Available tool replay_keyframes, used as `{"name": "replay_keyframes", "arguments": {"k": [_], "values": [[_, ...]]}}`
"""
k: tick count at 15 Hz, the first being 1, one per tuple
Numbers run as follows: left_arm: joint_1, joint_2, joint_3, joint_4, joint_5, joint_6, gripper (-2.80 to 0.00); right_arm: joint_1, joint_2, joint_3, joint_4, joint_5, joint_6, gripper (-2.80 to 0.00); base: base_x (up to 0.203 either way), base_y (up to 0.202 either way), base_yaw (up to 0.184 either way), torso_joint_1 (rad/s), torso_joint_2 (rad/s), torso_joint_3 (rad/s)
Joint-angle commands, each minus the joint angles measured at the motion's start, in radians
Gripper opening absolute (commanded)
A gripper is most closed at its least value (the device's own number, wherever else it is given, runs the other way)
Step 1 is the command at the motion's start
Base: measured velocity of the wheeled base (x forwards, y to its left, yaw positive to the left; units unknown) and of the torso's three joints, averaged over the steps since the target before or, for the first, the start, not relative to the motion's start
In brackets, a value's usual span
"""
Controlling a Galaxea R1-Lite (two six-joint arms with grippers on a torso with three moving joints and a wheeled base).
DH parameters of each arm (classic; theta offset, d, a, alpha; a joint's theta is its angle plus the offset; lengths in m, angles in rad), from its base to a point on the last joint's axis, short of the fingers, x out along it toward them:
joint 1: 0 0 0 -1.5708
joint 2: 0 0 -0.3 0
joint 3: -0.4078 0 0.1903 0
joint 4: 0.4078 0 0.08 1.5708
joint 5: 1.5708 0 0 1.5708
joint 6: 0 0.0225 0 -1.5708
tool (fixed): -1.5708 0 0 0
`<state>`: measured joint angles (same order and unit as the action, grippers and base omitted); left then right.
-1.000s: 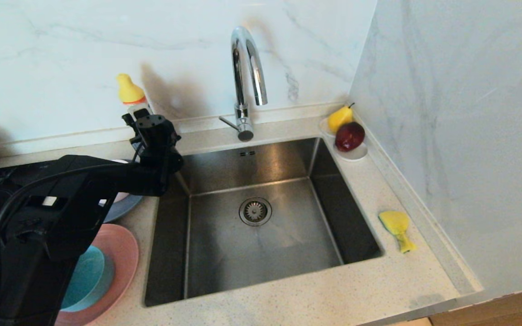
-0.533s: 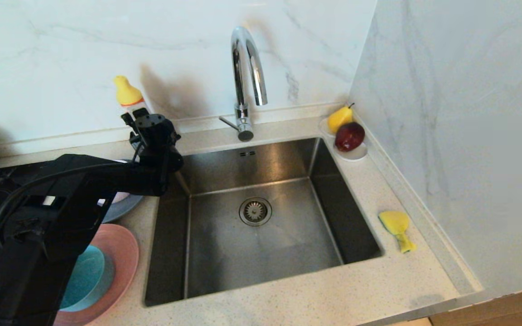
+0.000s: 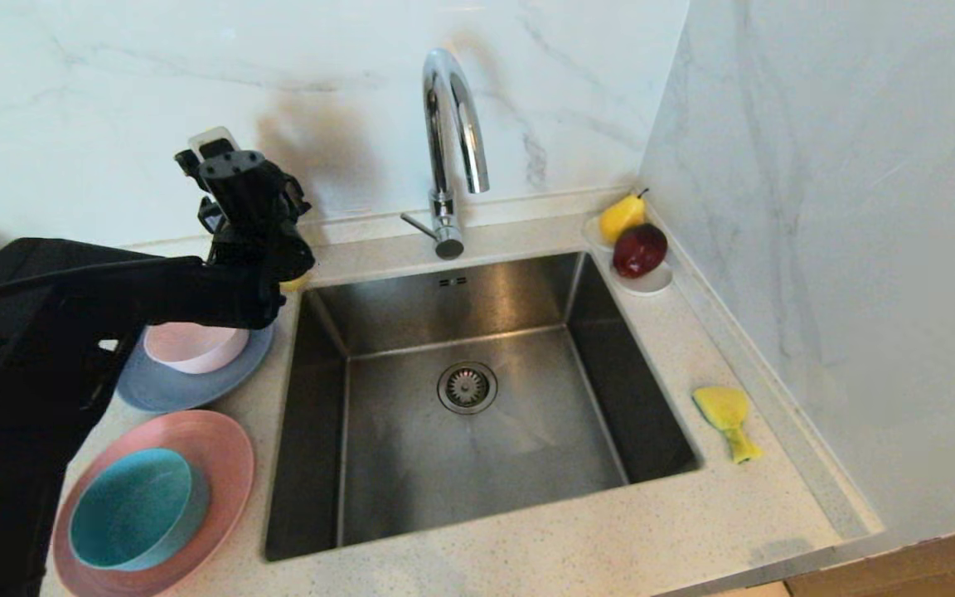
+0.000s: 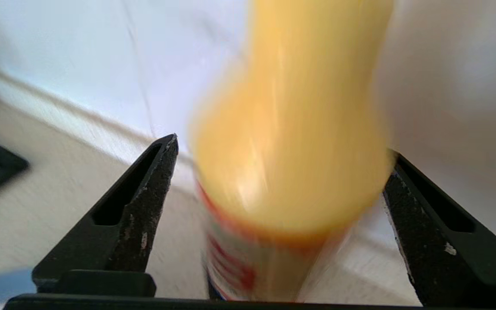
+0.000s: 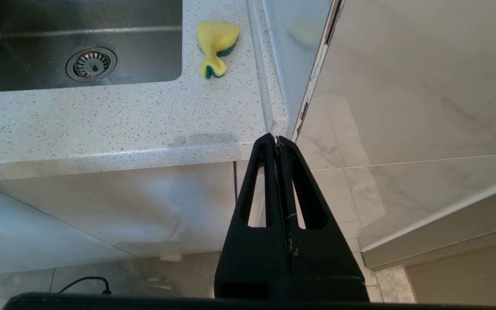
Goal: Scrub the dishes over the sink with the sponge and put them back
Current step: Place the dish soap on the table, then turn on the faucet
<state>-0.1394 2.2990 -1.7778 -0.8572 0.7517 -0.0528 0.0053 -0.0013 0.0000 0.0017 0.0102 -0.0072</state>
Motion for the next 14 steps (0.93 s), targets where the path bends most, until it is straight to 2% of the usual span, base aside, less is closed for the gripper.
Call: {"name": "replay_keyframes", "arguments": {"k": [1, 6, 7, 9, 14], "values": [[0.0, -0.152, 0.052, 0.006, 0.0, 0.003, 0.0, 0.001, 0.0, 0.0, 0.0, 0.001, 0.0, -2.8, 0.0, 0.0, 0.0, 0.0, 0.0, 0.0], [0.001, -0.411, 0.212, 0.043, -0.013, 0.005, 0.0, 0.001, -0.002, 0.0, 0.0, 0.001, 0.0, -2.8, 0.0, 0.0, 0.0, 0.0, 0.0, 0.0], [0.001, -0.47, 0.243, 0.058, -0.014, 0.007, -2.8, 0.001, -0.002, 0.0, 0.0, 0.001, 0.0, -2.8, 0.0, 0.0, 0.0, 0.0, 0.0, 0.0], [0.001, -0.598, 0.291, 0.127, -0.039, 0.009, -2.8, 0.001, -0.001, 0.0, 0.0, 0.001, 0.0, -2.8, 0.0, 0.0, 0.0, 0.0, 0.0, 0.0], [0.0, -0.876, 0.367, 0.433, -0.207, 0.003, -2.8, 0.001, 0.0, 0.0, 0.0, 0.001, 0.0, -2.8, 0.0, 0.0, 0.0, 0.0, 0.0, 0.0]]}}
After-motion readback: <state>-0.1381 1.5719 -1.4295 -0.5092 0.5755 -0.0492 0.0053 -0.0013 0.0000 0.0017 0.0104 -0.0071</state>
